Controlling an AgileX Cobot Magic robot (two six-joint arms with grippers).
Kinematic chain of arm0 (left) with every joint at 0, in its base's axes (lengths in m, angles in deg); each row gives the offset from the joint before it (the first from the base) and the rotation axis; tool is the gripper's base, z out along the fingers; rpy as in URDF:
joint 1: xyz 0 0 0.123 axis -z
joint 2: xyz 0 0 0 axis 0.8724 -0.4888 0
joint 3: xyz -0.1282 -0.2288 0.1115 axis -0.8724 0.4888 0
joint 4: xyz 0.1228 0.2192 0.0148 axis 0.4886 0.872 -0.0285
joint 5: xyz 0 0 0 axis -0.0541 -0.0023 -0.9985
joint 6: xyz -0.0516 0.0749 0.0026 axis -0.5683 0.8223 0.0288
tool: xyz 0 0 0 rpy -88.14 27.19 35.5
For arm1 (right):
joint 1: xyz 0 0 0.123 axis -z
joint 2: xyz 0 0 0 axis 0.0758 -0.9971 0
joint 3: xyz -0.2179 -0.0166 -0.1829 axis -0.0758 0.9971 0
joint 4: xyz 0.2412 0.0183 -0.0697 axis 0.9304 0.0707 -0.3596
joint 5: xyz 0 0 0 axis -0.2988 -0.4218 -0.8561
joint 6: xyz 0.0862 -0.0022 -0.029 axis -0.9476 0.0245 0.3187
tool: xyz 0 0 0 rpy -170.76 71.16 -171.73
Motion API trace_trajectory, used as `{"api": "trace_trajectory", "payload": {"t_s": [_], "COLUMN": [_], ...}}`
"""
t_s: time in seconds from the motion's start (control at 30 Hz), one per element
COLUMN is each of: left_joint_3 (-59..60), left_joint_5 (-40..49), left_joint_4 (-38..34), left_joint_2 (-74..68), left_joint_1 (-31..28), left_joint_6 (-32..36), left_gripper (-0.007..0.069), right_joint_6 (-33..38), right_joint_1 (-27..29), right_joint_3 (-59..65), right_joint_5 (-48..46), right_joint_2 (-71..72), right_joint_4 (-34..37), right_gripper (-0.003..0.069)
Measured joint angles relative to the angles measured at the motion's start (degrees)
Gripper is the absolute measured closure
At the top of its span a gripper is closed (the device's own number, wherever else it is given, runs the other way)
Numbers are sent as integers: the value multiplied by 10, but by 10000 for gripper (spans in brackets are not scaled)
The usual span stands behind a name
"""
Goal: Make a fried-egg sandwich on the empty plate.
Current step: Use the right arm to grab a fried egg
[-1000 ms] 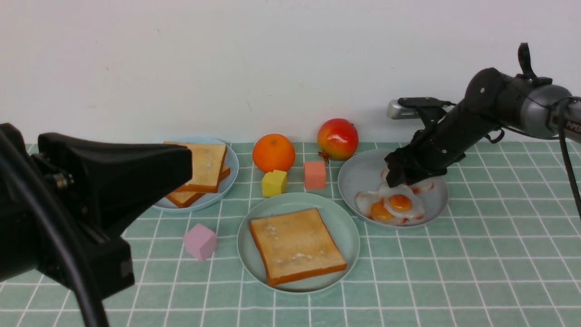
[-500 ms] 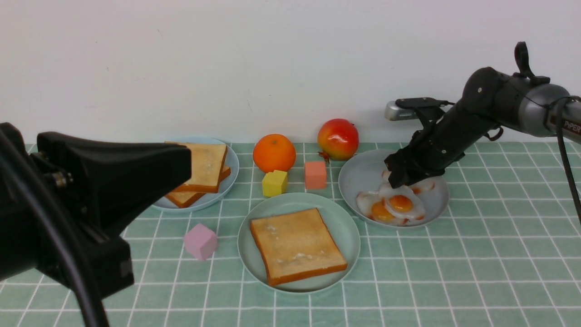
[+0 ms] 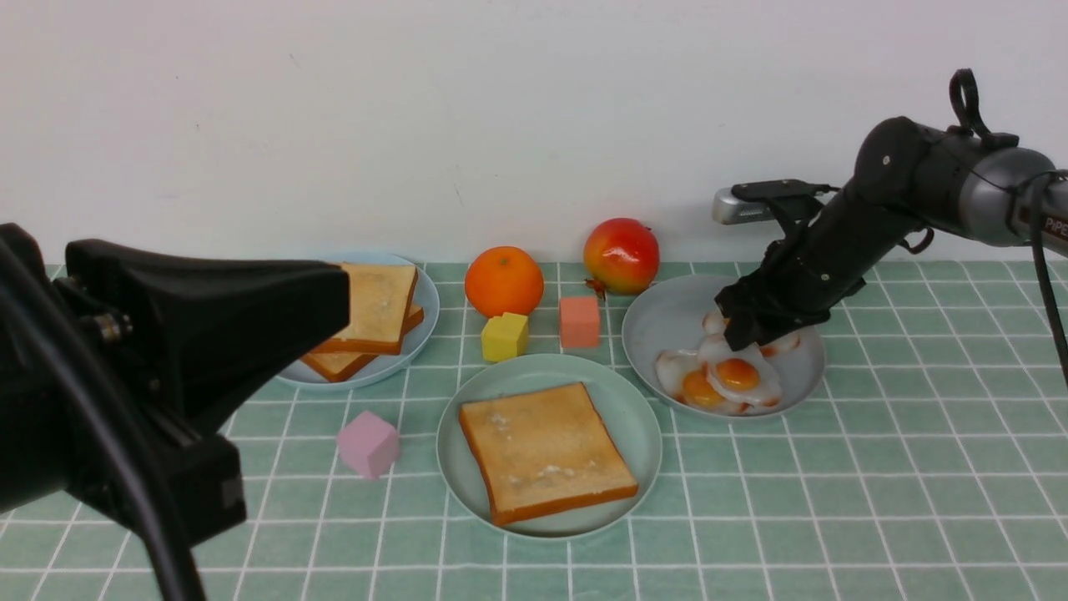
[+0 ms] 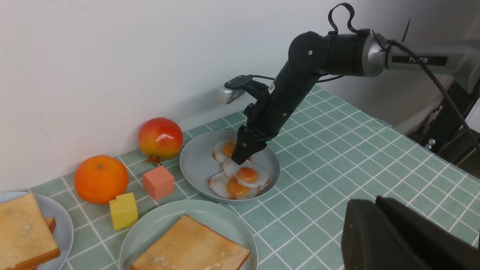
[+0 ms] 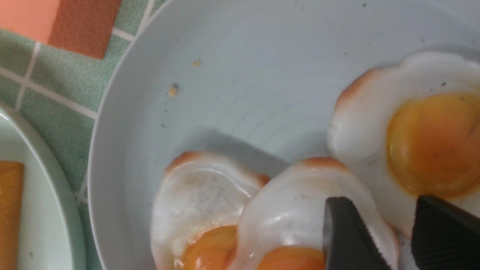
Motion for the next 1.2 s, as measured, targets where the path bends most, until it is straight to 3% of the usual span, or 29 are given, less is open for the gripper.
{"api": "trace_trajectory", "payload": {"t_s": [0.57, 1.0, 1.2], "left_joint_3": [0, 0, 0], "left_joint_5": [13, 17, 17], "left_joint_4": [0, 0, 0], "left_joint_2": [0, 0, 0], "left_joint_1": [0, 0, 0], "left_joint_6": [0, 0, 0], "left_gripper": [575, 576, 576], "right_joint_6": [-1, -1, -2], "right_joint_1": [0, 1, 1], "right_joint_3": [-4, -4, -4], "right_joint_5": [-11, -19, -29], "right_joint_2": [-3, -4, -4], "right_joint_4": [-9, -9, 5], "right_gripper": [414, 614, 645]}}
